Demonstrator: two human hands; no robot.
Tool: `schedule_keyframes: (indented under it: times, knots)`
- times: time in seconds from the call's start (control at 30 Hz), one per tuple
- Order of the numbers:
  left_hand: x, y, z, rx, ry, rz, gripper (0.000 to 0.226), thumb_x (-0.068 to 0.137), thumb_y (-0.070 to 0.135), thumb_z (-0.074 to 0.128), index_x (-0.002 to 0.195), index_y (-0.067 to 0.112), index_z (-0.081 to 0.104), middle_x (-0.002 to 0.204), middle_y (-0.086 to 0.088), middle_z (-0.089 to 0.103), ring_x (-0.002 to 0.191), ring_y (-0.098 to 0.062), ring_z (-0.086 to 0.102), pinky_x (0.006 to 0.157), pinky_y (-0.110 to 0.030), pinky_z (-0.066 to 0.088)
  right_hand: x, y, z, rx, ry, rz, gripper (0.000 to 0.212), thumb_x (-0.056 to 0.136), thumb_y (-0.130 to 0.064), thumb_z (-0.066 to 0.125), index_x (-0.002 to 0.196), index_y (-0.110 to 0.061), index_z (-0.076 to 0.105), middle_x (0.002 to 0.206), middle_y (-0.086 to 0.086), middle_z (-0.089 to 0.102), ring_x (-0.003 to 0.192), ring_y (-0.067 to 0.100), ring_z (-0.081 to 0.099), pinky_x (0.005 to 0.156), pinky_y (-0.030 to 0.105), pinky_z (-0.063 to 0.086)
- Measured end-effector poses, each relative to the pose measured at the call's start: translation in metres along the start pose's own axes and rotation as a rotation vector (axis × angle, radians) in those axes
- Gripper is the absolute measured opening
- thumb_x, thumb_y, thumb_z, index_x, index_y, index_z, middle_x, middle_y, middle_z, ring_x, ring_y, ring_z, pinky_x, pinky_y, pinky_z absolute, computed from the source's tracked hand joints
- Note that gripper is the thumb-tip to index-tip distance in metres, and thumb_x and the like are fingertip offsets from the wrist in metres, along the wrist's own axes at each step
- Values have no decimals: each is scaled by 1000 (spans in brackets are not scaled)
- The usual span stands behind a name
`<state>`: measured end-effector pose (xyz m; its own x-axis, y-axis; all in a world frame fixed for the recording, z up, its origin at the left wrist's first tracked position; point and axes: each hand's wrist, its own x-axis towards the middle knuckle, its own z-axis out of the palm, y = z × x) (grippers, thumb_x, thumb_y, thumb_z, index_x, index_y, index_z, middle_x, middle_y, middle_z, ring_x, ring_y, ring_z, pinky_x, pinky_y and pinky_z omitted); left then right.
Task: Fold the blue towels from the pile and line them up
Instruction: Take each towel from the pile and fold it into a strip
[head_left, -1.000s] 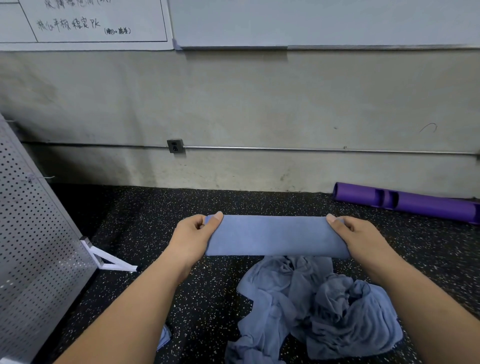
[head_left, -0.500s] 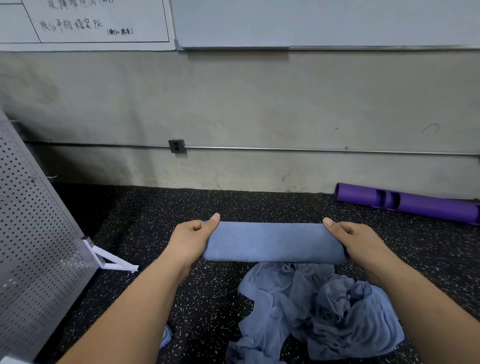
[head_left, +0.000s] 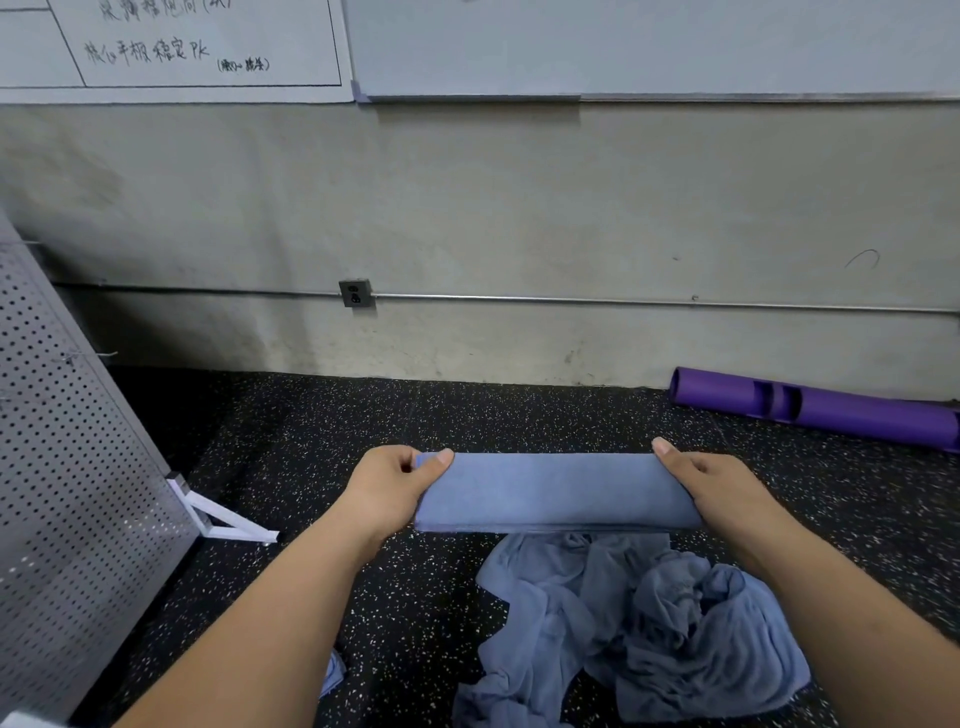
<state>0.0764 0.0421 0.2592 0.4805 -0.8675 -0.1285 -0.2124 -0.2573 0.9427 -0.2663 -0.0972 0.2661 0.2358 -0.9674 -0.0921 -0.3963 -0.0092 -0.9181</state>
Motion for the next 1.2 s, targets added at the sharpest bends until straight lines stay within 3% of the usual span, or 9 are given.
schedule_keyframes:
  times: [0.1, 0.23, 0.37, 0.47, 0.6, 0.73, 0.83, 0.97, 1.2]
  knots:
    - [2, -1, 2, 48, 34, 5, 47, 97, 53, 71, 77, 11, 63, 70, 0, 61, 65, -16, 49, 65, -33, 40, -6, -8, 5, 74, 1, 36, 43, 100, -54, 63, 102, -16, 81, 93, 1, 81, 87, 19, 77, 70, 32, 59]
    - [1, 3, 3, -39, 62, -10, 46, 99, 54, 68, 76, 16, 57, 75, -1, 60, 71, -18, 50, 70, -35, 40, -7, -10, 11, 191, -36, 113, 42, 98, -55, 65, 105, -17, 81, 94, -1, 82, 91, 21, 79, 84, 42, 65]
    - [1, 0, 1, -88, 36, -76, 61, 96, 63, 66, 90, 2, 65, 87, -10, 72, 78, -20, 60, 76, -37, 48, -5, -8, 14, 167, -35, 106, 45, 97, -57, 66, 103, -15, 81, 99, 6, 82, 97, 27, 78, 93, 50, 62]
    - [0, 2, 0, -174, 13, -148, 46, 96, 56, 71, 92, 11, 63, 90, -12, 70, 79, -23, 63, 75, -42, 58, -4, -4, 16, 135, -17, 73, 44, 96, -58, 67, 97, -16, 79, 105, 11, 78, 95, 28, 74, 78, 44, 61]
    - [-4, 6, -2, -307, -139, -236, 45, 88, 43, 84, 119, 16, 66, 117, -13, 73, 85, -24, 74, 67, -44, 64, -7, -8, 14, 221, -72, 79, 24, 104, -44, 62, 112, -27, 77, 120, 6, 70, 94, 27, 68, 59, 34, 59]
    - [-4, 1, -4, -281, -229, -185, 59, 86, 8, 87, 133, 32, 60, 126, -19, 66, 94, -30, 77, 73, -43, 64, -10, -7, 6, 324, -274, 122, 32, 103, -24, 67, 131, -40, 69, 124, 11, 68, 106, 33, 73, 85, 50, 64]
    - [-1, -2, -6, -233, -206, -92, 54, 92, -3, 77, 125, 38, 67, 120, -22, 70, 98, -33, 75, 80, -44, 65, -10, -5, 2, 235, -336, 68, 39, 104, -13, 66, 127, -43, 72, 122, 21, 71, 103, 33, 74, 93, 52, 63]
    - [3, -4, -7, -59, -48, 59, 41, 100, 2, 68, 105, 41, 76, 112, -9, 74, 80, -21, 63, 62, -34, 49, -5, -3, 3, 88, -162, -14, 28, 105, -14, 64, 110, -36, 82, 128, 29, 59, 94, 29, 65, 82, 42, 66]
    - [2, -1, -5, -52, -14, 112, 34, 89, 16, 85, 112, 41, 79, 116, 1, 76, 79, -18, 63, 77, -41, 61, -3, -2, 4, 128, -192, -76, 32, 92, -17, 82, 117, -37, 80, 112, 18, 76, 100, 32, 75, 83, 36, 64]
